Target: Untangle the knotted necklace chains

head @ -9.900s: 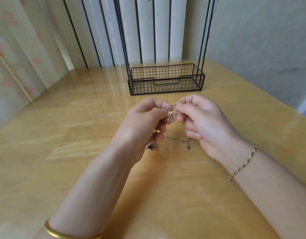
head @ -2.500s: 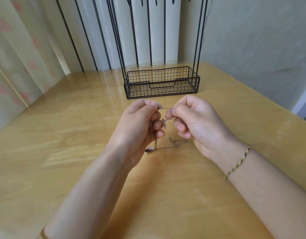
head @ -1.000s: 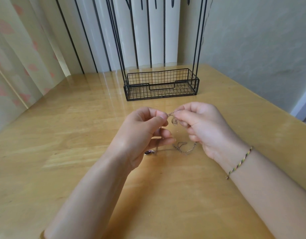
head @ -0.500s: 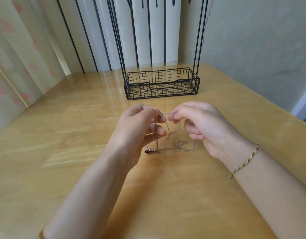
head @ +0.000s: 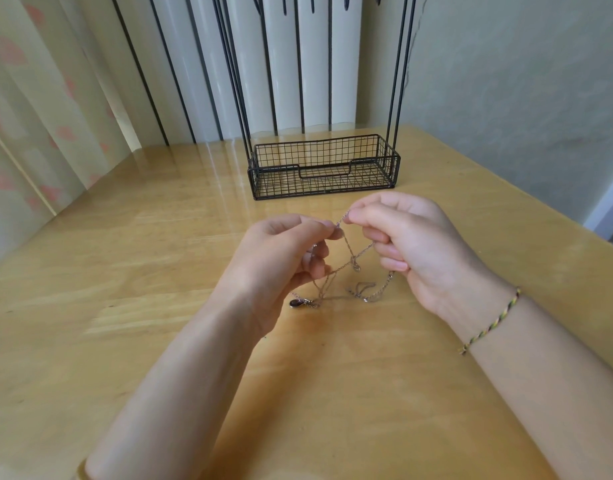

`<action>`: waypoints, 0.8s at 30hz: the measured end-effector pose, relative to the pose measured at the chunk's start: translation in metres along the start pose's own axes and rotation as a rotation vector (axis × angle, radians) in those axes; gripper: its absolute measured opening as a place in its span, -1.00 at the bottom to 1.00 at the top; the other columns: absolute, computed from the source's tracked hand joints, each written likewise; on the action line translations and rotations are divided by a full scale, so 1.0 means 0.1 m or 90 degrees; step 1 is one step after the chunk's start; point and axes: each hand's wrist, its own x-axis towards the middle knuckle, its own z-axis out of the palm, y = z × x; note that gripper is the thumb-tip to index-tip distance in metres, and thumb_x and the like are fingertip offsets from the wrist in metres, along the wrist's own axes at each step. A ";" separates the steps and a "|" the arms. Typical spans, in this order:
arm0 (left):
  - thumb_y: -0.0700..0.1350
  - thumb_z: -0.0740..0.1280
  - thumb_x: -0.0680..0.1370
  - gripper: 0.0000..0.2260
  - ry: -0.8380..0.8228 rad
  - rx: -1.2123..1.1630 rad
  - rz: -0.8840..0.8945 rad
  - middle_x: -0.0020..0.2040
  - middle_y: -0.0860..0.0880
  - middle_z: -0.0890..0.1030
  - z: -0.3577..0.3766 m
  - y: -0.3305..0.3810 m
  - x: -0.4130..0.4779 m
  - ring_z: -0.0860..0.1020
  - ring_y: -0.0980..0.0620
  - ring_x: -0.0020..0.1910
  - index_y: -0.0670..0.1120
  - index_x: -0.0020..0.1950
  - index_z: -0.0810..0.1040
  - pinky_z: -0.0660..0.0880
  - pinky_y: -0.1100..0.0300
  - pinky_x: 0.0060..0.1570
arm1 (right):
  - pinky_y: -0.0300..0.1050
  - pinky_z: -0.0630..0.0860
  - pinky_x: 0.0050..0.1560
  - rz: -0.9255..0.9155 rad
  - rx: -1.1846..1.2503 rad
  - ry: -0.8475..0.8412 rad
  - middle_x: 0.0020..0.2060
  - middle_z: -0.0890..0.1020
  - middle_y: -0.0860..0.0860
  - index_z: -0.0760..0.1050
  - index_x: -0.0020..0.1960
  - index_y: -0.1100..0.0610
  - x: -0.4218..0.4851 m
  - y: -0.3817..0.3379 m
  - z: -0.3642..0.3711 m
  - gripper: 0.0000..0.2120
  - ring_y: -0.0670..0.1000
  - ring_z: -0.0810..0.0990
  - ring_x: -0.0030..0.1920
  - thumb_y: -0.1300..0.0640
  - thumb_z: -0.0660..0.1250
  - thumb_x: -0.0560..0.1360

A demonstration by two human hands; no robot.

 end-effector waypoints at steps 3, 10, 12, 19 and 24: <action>-0.20 0.33 0.52 -0.88 0.002 0.001 0.002 -0.40 0.02 0.49 0.00 0.00 -0.01 0.38 0.09 -0.55 -0.15 -0.17 0.63 0.54 0.04 -0.01 | -0.42 0.17 -0.61 -0.019 -0.005 0.011 -0.57 0.36 -0.17 0.55 -0.27 0.06 0.00 0.00 0.01 -0.88 -0.19 0.32 -0.60 0.18 0.36 0.44; -0.23 0.31 0.52 -0.91 0.009 0.008 0.018 -0.42 -0.01 0.52 0.00 0.03 -0.02 0.36 0.06 -0.60 -0.13 -0.17 0.56 0.54 0.08 -0.12 | -0.44 0.19 -0.58 -0.082 -0.009 -0.014 -0.60 0.32 -0.16 0.53 -0.18 0.11 -0.03 -0.02 0.03 -0.91 -0.17 0.28 -0.61 0.26 0.33 0.47; -0.22 0.30 0.53 -0.91 0.007 0.010 0.014 -0.42 -0.01 0.53 -0.01 0.03 -0.02 0.37 0.06 -0.61 -0.14 -0.17 0.54 0.55 0.10 -0.16 | -0.44 0.17 -0.55 -0.103 -0.021 -0.020 -0.59 0.32 -0.15 0.50 -0.15 0.10 -0.03 -0.01 0.04 -0.89 -0.17 0.26 -0.60 0.29 0.32 0.48; -0.21 0.29 0.55 -0.89 -0.022 0.047 -0.010 -0.41 0.00 0.53 -0.01 0.01 -0.02 0.37 0.07 -0.61 -0.15 -0.16 0.57 0.50 0.02 -0.05 | -0.40 0.21 -0.50 -0.202 -0.053 0.005 -0.55 0.33 -0.12 0.47 -0.13 0.11 -0.03 -0.03 0.04 -0.89 -0.17 0.26 -0.52 0.29 0.28 0.52; -0.18 0.34 0.53 -0.89 -0.035 0.066 -0.026 -0.40 0.01 0.52 -0.02 0.00 -0.02 0.39 0.07 -0.58 -0.16 -0.18 0.60 0.51 -0.11 0.11 | -0.45 0.27 -0.48 -0.212 -0.048 0.027 -0.47 0.46 0.01 0.49 -0.05 0.17 -0.03 -0.02 0.03 -0.91 -0.20 0.36 -0.54 0.30 0.23 0.55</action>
